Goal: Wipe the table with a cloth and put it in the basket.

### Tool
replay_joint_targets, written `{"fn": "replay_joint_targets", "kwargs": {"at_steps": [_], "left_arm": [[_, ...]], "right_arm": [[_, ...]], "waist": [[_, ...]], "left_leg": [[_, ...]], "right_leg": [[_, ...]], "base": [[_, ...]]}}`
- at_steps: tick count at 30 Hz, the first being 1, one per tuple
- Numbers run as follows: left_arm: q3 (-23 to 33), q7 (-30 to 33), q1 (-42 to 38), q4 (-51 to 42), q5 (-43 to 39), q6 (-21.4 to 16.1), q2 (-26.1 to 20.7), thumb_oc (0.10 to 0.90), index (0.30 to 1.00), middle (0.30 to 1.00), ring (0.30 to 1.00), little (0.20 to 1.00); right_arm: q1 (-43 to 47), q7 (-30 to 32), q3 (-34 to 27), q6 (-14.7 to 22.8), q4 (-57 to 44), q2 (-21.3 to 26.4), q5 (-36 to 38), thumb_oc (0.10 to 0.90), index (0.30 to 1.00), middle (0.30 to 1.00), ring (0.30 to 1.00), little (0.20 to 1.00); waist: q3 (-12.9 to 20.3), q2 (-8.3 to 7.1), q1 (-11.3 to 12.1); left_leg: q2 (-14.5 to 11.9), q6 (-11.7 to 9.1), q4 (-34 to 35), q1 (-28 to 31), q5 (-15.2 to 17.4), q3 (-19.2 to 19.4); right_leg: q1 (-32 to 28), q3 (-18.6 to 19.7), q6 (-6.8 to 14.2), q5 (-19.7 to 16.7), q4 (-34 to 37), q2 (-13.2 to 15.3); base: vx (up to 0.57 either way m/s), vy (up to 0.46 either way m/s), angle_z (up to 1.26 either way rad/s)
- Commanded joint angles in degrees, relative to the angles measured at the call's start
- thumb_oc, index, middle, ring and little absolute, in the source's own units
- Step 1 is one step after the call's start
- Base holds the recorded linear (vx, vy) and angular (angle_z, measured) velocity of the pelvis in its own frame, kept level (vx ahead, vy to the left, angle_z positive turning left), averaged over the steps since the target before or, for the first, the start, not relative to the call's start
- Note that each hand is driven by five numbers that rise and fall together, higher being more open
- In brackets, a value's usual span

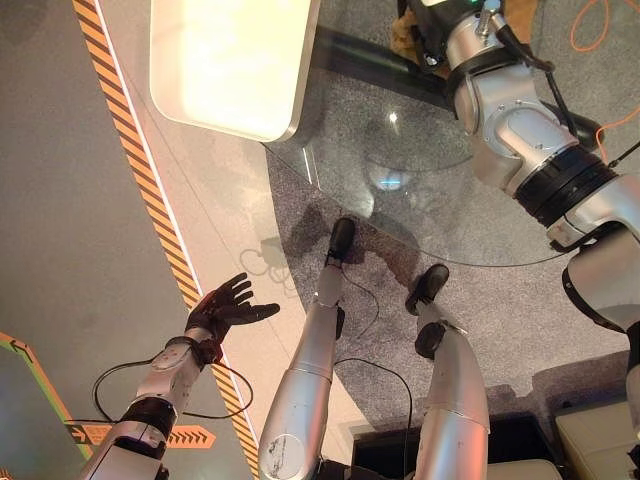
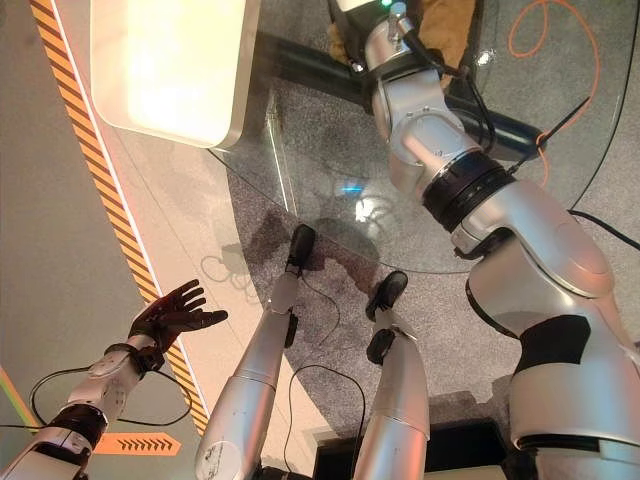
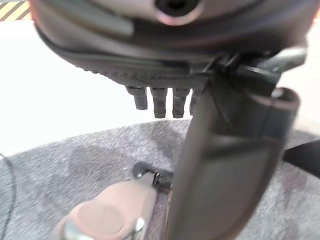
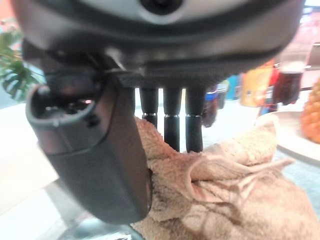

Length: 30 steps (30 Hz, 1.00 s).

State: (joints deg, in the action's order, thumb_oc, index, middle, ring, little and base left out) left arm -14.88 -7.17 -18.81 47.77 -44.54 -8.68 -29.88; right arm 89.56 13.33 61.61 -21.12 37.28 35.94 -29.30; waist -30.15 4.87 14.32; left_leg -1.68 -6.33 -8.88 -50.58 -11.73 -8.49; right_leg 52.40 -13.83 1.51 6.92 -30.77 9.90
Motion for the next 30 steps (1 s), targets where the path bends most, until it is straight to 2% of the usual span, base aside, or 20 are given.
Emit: {"fn": "replay_joint_targets", "kwargs": {"at_steps": [1, 5, 9, 14, 18, 22, 23, 30], "left_arm": [[2.38, 8.15, -2.16, -0.36, -5.51, -6.15, -1.98, 0.8, 0.9, 0.9, 0.9, 0.9], [7.12, 14.24, -4.72, -4.02, -8.79, -10.71, -3.66, 0.8, 0.9, 0.9, 0.9, 0.9], [10.18, 19.29, -8.14, -7.15, -8.7, -12.61, -5.76, 0.8, 0.9, 0.9, 0.9, 0.9], [11.9, 25.02, -11.49, -7.6, -7.93, -14.87, -7.02, 0.8, 0.9, 0.9, 0.9, 0.9], [12.99, 28.96, -12.98, -8.01, -6.72, -17.22, -7.35, 0.8, 0.9, 0.9, 0.9, 0.9], [15.07, 33.65, -13.64, -9.83, -6.04, -21.5, -7.68, 0.8, 0.9, 0.9, 0.9, 0.9], [16.18, 35.18, -14.06, -11.11, -5.15, -22.68, -7.8, 0.8, 0.9, 0.9, 0.9, 0.9], [18.61, 39.71, -15.15, -16.59, -1.45, -25.92, -7.94, 0.8, 0.9, 0.9, 0.9, 0.9]], "right_arm": [[1.64, 5.22, -2.51, 2.16, -4.61, -5.59, 1.34, 0.1, 0.3, 0.3, 0.3, 0.2], [0.8, 10.77, -4.92, 0.95, -1.53, -4.74, 7.06, 0.1, 0.3, 0.3, 0.3, 0.2], [-0.15, 16.6, -8.11, 1.54, 0.92, -3.3, 13.93, 0.1, 0.3, 0.3, 0.3, 0.2], [-2.65, 20.24, -12.08, 2.77, 0.13, -1.49, 19.29, 0.1, 0.3, 0.3, 0.3, 0.2], [-5.15, 21.51, -15.02, 3.51, -2.41, -0.35, 20.38, 0.1, 0.3, 0.3, 0.3, 0.2], [-10.3, 23.2, -19.95, 4.35, -8.18, 1.82, 20.58, 0.1, 0.3, 0.3, 0.3, 0.2], [-11.54, 23.58, -21.8, 4.13, -10.49, 2.5, 20.27, 0.1, 0.3, 0.3, 0.3, 0.2], [-17.23, 23.14, -26.92, 4.61, -17.07, 3.99, 18.32, 0.1, 0.3, 0.3, 0.3, 0.2]], "waist": [[0.35, -0.81, 1.31], [0.35, -1.22, 1.45], [0.35, -1.72, 1.22], [0.35, -2.38, -0.1], [0.35, -2.81, -1.16], [0.35, -3.15, -2.68], [0.35, -3.29, -3.12], [0.35, -3.66, -4.54]], "left_leg": [[4.63, 5.03, -6.64, 0.62, 7.62, 2.31], [4.63, 4.92, -6.6, 0.78, 7.74, 1.85], [4.54, 4.84, -6.71, 0.84, 7.93, 1.57], [4.11, 4.76, -7.14, 0.76, 8.25, 1.94], [3.78, 4.72, -7.46, 0.58, 8.45, 2.47], [3.59, 4.83, -7.54, 0.12, 8.46, 2.9], [3.61, 5.08, -7.42, -1.51, 6.94, 3.22], [3.19, 4.96, -7.74, -2.01, 7.27, 3.99]], "right_leg": [[-5.43, -2.54, 3.09, -7.56, 12.25, -0.78], [-5.55, -2.5, 3.21, -7.43, 12.0, -0.74], [-5.72, -2.66, 3.35, -7.58, 11.89, -0.61], [-5.51, -1.96, 3.16, -7.35, 11.41, -0.95], [-4.99, -1.08, 3.01, -7.06, 10.91, -1.39], [-4.17, -0.05, 2.88, -6.87, 10.5, -1.96], [-2.7, -0.48, 2.4, -8.31, 10.93, -1.91], [-1.99, 0.65, 2.4, -7.98, 10.61, -2.33]], "base": [[0.0, 0.0, 0.0], [0.0, -0.031, 0.01], [0.0, -0.048, 0.03], [0.0, 0.008, 0.0], [0.0, 0.057, 0.01], [-0.02, 0.052, -0.02], [-0.07, 0.056, -0.03], [-0.01, 0.011, -0.01]]}}
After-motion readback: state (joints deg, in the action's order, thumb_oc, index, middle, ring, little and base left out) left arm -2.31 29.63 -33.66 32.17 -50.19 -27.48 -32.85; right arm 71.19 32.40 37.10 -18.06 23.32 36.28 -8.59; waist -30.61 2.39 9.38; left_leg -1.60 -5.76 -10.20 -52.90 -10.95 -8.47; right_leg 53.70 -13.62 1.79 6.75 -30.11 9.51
